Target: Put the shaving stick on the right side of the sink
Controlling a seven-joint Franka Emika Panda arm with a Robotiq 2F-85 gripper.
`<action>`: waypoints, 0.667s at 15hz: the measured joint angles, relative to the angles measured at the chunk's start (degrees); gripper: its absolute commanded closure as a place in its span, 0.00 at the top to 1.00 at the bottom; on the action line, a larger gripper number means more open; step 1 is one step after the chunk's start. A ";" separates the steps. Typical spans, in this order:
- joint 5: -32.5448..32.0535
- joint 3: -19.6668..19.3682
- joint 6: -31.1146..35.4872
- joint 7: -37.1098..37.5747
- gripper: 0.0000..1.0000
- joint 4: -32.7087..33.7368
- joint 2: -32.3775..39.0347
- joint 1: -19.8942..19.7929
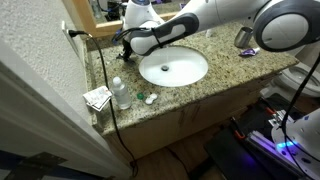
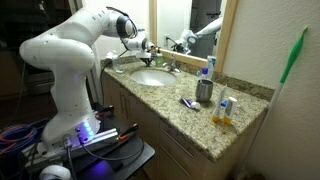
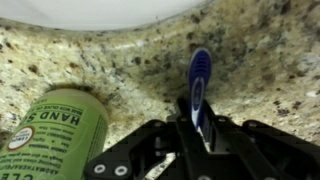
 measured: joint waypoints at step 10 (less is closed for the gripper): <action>0.88 1.79 -15.61 -0.88 0.04 -11.18 -13.72 -0.80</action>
